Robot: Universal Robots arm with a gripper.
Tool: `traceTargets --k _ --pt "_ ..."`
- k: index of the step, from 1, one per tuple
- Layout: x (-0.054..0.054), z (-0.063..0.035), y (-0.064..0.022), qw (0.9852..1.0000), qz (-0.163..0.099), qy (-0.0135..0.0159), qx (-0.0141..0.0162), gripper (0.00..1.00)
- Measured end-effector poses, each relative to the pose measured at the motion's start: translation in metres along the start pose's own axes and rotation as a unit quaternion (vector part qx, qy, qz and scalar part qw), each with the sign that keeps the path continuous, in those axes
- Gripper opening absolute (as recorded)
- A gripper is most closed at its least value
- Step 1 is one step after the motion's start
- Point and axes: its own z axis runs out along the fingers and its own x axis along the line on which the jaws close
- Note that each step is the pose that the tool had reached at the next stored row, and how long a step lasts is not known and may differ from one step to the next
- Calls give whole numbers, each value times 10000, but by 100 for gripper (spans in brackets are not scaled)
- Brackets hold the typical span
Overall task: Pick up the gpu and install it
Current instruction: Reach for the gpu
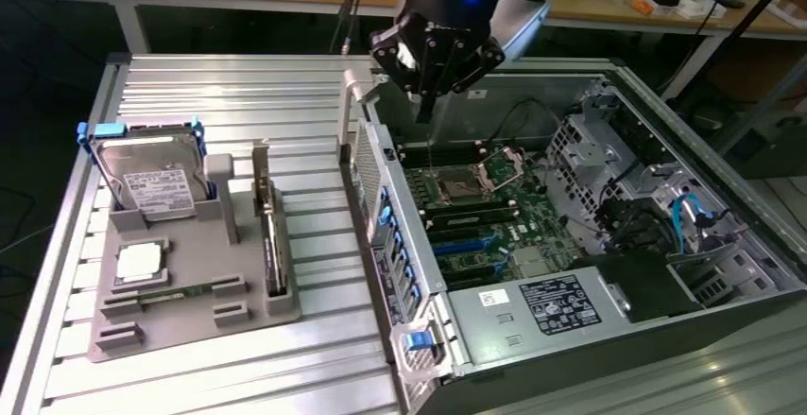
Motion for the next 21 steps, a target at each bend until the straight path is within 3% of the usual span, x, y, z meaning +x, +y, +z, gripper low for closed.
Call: traceTargets --k 7,11,21 --pt "159 -4 -12 10000 0 0 0 11" --pt "307 -9 -23 10000 0 0 0 11" --pt "484 -14 -37 10000 0 0 0 11"
